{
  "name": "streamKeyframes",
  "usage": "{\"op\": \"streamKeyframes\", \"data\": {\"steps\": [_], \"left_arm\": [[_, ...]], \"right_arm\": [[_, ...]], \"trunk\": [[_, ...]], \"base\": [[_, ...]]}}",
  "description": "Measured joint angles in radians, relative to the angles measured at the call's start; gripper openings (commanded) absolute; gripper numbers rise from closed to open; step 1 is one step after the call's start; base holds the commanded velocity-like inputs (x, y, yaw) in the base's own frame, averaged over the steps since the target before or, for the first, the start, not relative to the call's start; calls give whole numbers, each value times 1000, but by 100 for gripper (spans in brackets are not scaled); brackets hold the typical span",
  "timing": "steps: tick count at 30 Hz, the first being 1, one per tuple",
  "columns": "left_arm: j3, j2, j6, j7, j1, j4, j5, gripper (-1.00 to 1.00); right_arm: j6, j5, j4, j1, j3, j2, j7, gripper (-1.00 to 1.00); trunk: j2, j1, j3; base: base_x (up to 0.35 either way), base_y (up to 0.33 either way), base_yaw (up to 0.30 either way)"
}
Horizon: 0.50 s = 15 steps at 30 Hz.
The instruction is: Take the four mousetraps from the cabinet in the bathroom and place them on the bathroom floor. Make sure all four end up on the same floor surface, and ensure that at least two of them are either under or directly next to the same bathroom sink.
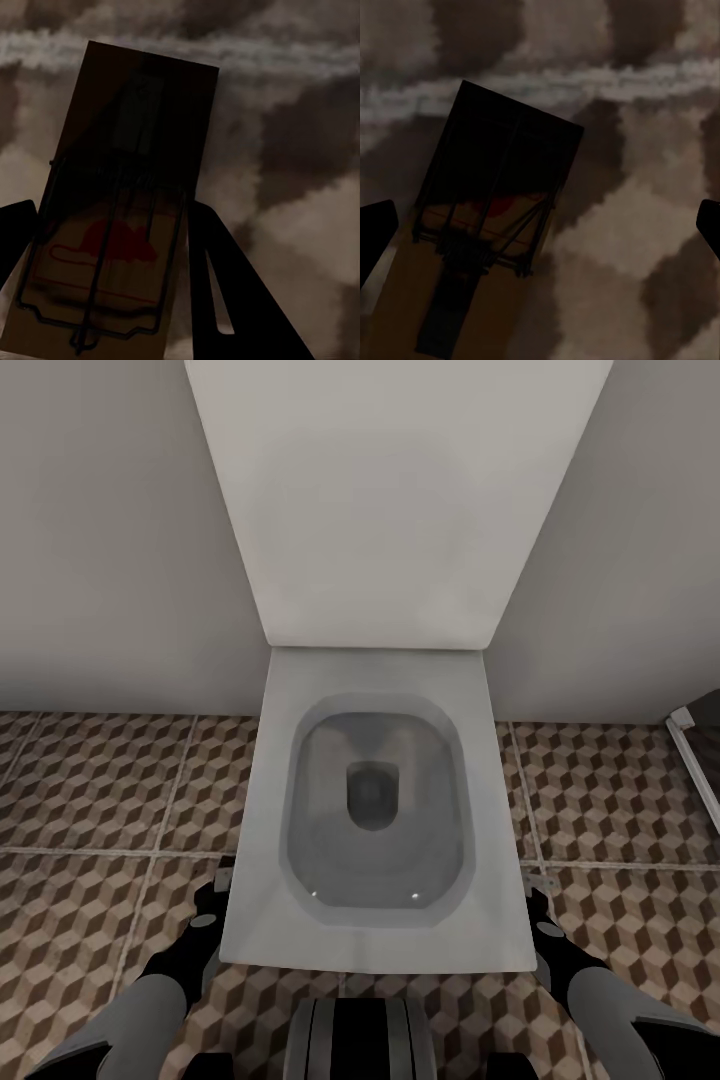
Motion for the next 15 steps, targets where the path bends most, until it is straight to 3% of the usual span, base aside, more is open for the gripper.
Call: {"op": "streamKeyframes", "data": {"steps": [15], "left_arm": [[-4, 4, 10, -2, 0, -5, 3, -100]], "right_arm": [[0, -1, 0, 0, 0, 0, 0, 100]], "trunk": [[0, 0, 0]], "base": [[0, 0, 0]]}}
